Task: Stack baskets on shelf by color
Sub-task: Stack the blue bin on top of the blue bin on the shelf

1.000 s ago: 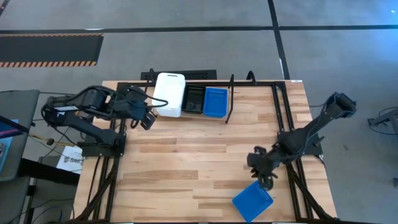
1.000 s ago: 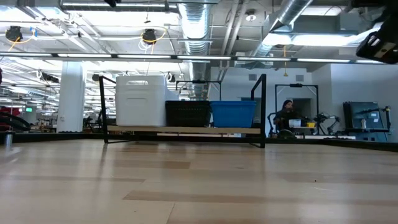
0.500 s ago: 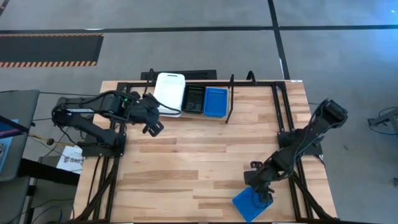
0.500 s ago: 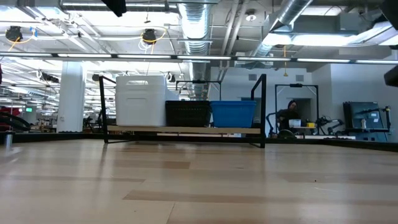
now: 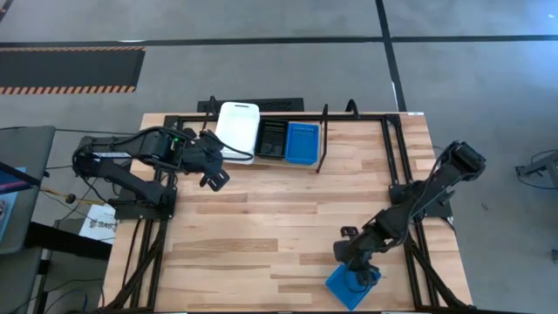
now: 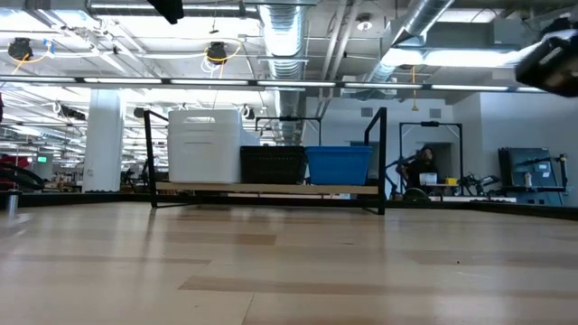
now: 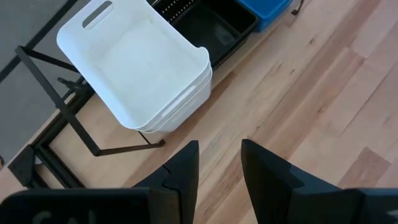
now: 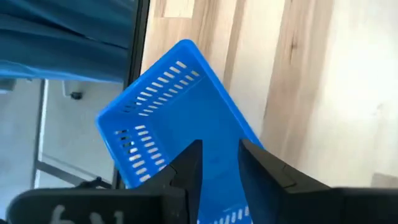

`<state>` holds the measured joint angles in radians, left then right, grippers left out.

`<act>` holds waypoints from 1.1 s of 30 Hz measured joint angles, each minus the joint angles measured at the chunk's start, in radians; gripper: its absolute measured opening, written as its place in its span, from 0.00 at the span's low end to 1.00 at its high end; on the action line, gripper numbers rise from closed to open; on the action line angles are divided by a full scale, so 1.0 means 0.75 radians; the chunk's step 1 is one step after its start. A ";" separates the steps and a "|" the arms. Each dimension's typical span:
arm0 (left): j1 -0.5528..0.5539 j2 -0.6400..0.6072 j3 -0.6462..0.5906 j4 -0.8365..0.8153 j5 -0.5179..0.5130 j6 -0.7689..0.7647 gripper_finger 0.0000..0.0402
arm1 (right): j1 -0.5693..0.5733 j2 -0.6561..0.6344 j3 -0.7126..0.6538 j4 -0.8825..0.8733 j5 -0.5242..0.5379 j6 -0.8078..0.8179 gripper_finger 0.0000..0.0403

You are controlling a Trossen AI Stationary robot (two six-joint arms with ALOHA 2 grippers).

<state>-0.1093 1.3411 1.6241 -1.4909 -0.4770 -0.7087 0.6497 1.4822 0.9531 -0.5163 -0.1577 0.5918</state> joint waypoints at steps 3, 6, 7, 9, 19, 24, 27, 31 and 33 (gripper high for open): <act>0.000 0.000 0.000 0.000 -0.001 -0.001 0.27 | -0.010 0.008 0.024 -0.037 0.003 -0.074 0.30; 0.000 0.000 0.000 0.000 -0.001 -0.001 0.27 | -0.015 0.017 0.023 -0.114 0.008 -0.143 0.30; 0.000 0.000 0.000 -0.001 -0.001 -0.002 0.27 | -0.015 0.029 0.023 -0.130 0.008 -0.168 0.30; 0.000 0.000 0.000 -0.002 -0.001 -0.002 0.27 | -0.017 0.055 0.023 -0.180 0.011 -0.223 0.30; 0.000 0.000 0.000 -0.004 -0.001 -0.003 0.27 | -0.024 0.208 0.026 -0.223 0.011 -0.378 0.30; 0.000 0.000 0.000 -0.003 -0.009 -0.003 0.27 | -0.031 0.212 0.080 -0.235 0.013 -0.374 0.30; 0.000 0.000 0.000 -0.004 -0.045 -0.003 0.27 | -0.037 0.191 0.132 -0.273 0.033 -0.373 0.30; 0.001 0.000 0.000 -0.004 -0.058 -0.003 0.27 | -0.040 0.180 0.186 -0.294 0.039 -0.400 0.30; 0.001 0.000 0.000 -0.004 -0.057 -0.003 0.27 | -0.041 0.179 0.191 -0.285 0.048 -0.419 0.30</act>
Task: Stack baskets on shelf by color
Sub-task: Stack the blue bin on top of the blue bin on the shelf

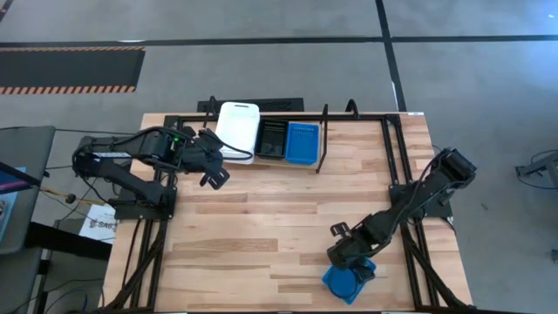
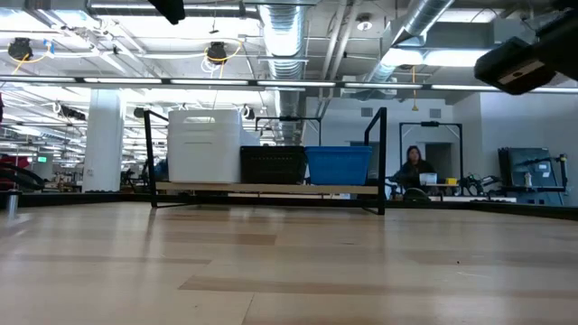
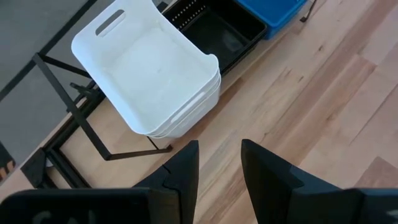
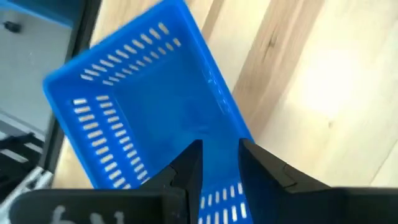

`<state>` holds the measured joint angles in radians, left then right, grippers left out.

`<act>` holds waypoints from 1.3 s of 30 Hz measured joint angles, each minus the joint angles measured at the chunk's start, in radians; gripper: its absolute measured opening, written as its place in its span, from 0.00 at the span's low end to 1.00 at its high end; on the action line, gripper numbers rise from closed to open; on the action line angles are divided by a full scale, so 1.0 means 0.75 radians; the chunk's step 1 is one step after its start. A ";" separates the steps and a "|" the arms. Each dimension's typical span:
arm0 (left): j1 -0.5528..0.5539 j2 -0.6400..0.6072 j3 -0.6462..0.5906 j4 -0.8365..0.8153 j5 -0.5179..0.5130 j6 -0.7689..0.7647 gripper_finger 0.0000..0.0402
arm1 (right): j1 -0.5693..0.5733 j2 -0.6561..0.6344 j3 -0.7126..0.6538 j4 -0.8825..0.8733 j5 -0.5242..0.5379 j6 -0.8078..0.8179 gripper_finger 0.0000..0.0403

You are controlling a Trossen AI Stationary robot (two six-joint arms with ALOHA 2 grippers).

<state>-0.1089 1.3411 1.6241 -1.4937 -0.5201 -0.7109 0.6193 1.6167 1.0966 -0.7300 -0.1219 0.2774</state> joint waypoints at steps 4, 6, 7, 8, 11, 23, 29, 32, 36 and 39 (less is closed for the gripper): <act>0.000 0.000 0.000 0.000 0.000 0.000 0.27 | 0.000 0.002 -0.003 -0.044 0.030 -0.062 0.30; 0.000 0.000 0.000 0.000 0.000 0.000 0.27 | -0.004 0.011 -0.006 -0.059 0.054 -0.110 0.30; 0.000 0.000 0.000 0.000 0.000 0.000 0.27 | -0.007 0.012 -0.007 -0.073 0.072 -0.139 0.30; 0.000 0.000 0.000 0.000 0.001 0.000 0.27 | -0.008 0.012 -0.007 -0.080 0.089 -0.164 0.30; 0.000 0.000 0.000 0.000 0.001 0.000 0.27 | -0.025 0.012 -0.007 -0.073 0.138 -0.206 0.30; 0.000 0.000 0.000 -0.001 0.001 0.000 0.27 | -0.040 0.012 -0.007 -0.070 0.134 -0.207 0.30; 0.000 0.000 0.000 -0.001 0.001 0.000 0.27 | -0.031 0.012 -0.007 -0.070 0.129 -0.206 0.30; 0.000 0.000 0.000 -0.001 0.001 0.000 0.27 | -0.031 0.012 -0.007 -0.070 0.126 -0.206 0.30; 0.000 0.000 0.000 -0.001 0.001 -0.001 0.27 | -0.031 0.012 -0.007 -0.067 0.126 -0.206 0.30; 0.000 0.000 0.000 -0.001 0.001 -0.001 0.27 | -0.031 0.012 -0.008 -0.064 0.126 -0.206 0.30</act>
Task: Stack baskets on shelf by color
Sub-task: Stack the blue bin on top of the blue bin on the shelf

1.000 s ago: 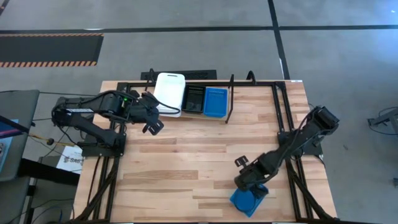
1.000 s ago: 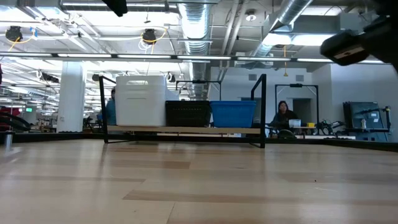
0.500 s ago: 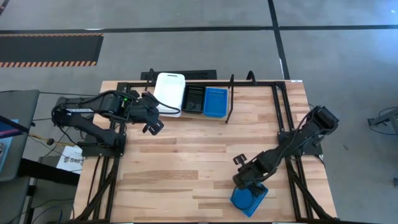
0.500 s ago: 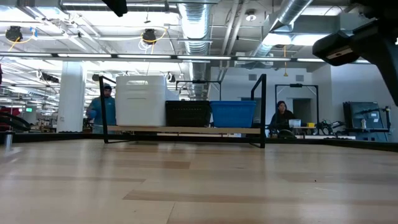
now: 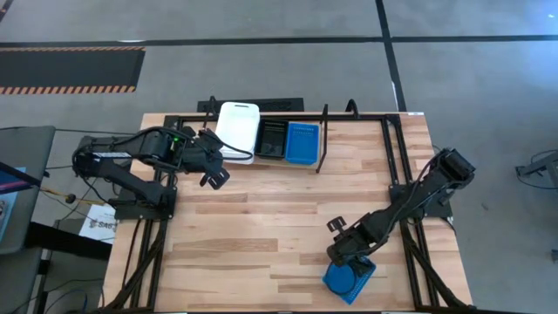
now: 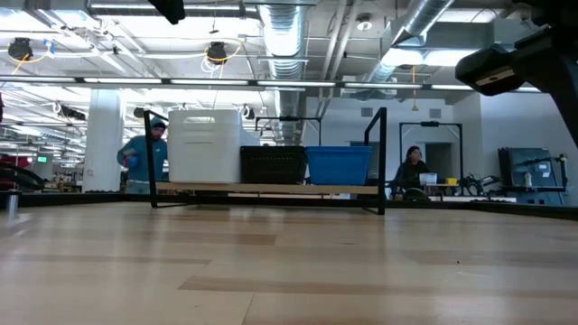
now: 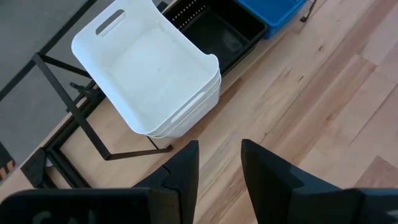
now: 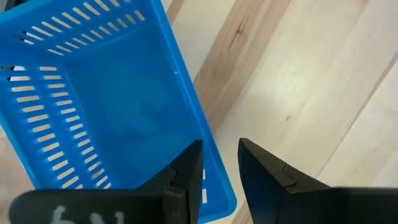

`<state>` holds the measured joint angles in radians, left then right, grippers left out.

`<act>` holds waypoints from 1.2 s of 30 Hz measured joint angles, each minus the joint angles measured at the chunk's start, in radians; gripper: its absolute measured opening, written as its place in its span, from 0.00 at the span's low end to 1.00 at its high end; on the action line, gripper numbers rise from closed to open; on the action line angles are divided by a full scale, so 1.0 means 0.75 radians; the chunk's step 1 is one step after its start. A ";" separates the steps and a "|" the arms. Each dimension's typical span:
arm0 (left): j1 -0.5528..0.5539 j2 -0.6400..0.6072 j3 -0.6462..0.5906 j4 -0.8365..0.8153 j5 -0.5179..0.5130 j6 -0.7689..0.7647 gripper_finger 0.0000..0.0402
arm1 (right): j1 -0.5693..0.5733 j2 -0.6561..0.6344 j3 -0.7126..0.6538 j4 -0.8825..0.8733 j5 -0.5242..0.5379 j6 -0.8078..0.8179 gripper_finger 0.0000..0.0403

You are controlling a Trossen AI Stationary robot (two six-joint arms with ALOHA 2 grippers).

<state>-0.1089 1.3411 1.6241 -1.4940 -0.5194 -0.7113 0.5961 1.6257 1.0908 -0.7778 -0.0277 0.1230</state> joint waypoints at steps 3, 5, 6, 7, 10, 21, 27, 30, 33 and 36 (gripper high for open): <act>0.000 0.000 0.000 0.000 0.000 0.000 0.27 | 0.000 0.000 0.000 0.000 0.000 0.001 0.30; 0.000 0.000 0.000 0.000 0.000 0.000 0.27 | 0.000 0.000 0.000 0.000 0.000 0.002 0.30; 0.000 0.000 0.000 0.000 0.000 0.000 0.27 | 0.000 0.000 0.000 0.000 0.000 0.006 0.30; 0.000 0.000 0.000 0.000 0.000 0.000 0.27 | 0.000 0.000 0.000 0.000 0.000 0.010 0.30; 0.000 0.000 0.000 0.000 0.001 0.000 0.27 | 0.000 0.000 0.000 0.000 0.000 0.012 0.30; 0.000 0.000 0.000 -0.001 0.001 0.000 0.27 | 0.028 -0.002 -0.079 0.085 0.001 0.113 0.30; 0.000 0.000 0.000 -0.001 0.001 0.000 0.27 | 0.037 -0.002 -0.126 0.083 0.002 0.119 0.30; 0.000 0.000 0.000 0.000 0.001 0.000 0.27 | 0.039 -0.002 -0.146 0.086 0.001 0.119 0.30; 0.000 0.000 0.000 0.000 0.001 0.000 0.27 | 0.033 -0.002 -0.149 0.090 0.001 0.119 0.30; 0.000 0.000 0.000 0.000 0.001 0.000 0.27 | 0.023 -0.002 -0.149 0.090 0.007 0.119 0.30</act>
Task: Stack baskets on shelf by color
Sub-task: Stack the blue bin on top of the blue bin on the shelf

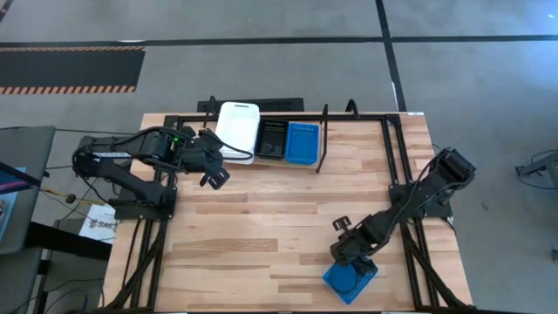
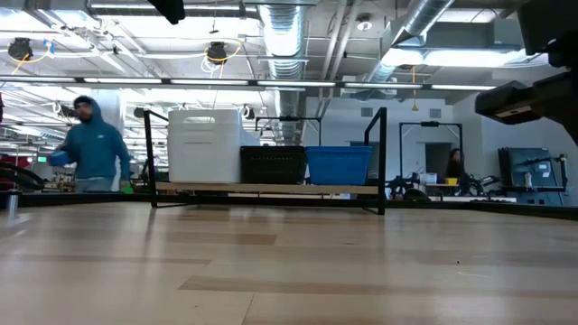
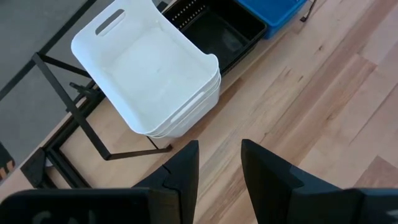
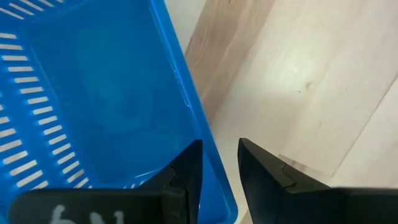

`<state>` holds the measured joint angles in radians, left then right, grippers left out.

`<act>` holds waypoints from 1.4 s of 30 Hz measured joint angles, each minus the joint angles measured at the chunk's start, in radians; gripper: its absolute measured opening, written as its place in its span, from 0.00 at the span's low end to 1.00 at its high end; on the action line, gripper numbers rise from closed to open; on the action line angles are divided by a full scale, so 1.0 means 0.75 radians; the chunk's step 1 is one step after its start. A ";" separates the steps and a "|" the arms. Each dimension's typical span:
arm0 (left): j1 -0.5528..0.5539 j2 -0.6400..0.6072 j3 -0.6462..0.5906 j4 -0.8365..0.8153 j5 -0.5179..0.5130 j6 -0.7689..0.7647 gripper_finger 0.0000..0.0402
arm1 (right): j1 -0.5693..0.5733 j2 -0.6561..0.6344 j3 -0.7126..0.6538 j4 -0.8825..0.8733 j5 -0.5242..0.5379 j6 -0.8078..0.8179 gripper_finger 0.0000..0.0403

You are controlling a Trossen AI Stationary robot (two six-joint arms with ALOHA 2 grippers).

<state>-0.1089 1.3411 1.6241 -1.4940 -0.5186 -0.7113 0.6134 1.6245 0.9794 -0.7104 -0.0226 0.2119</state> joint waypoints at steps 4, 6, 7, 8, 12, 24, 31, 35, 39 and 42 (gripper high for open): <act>0.000 0.000 0.000 0.000 0.000 -0.007 0.27 | -0.020 0.000 0.000 0.001 0.002 -0.005 0.30; 0.000 0.000 0.000 0.000 0.000 -0.007 0.27 | -0.034 0.000 0.000 0.000 0.003 -0.011 0.30; 0.000 0.000 0.000 0.000 0.000 -0.007 0.27 | -0.040 0.000 0.000 0.001 0.002 -0.013 0.30; 0.000 0.000 0.000 0.000 0.000 -0.007 0.27 | -0.048 0.000 0.000 0.001 0.003 -0.014 0.30; 0.000 0.000 0.000 0.000 0.000 -0.007 0.27 | -0.081 0.000 0.000 0.000 0.002 -0.013 0.29; 0.000 0.000 0.000 0.000 0.022 -0.006 0.27 | -0.218 0.001 0.001 0.069 -0.023 0.294 0.02; 0.000 0.000 0.000 0.000 0.022 -0.012 0.27 | -0.306 -0.049 0.048 0.401 0.285 0.640 0.01; 0.000 0.001 0.000 0.000 0.020 -0.023 0.27 | -0.346 -0.094 0.159 0.462 0.516 0.661 0.01; 0.000 0.001 0.000 0.001 0.012 -0.025 0.27 | -0.416 -0.143 0.291 0.461 0.736 0.602 0.01; -0.001 0.001 0.001 0.001 0.011 -0.019 0.27 | -0.494 -0.164 0.390 0.462 0.834 0.579 0.01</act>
<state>-0.1093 1.3415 1.6245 -1.4937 -0.5106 -0.7257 0.2427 1.5012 1.2719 -0.3637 0.6028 0.6460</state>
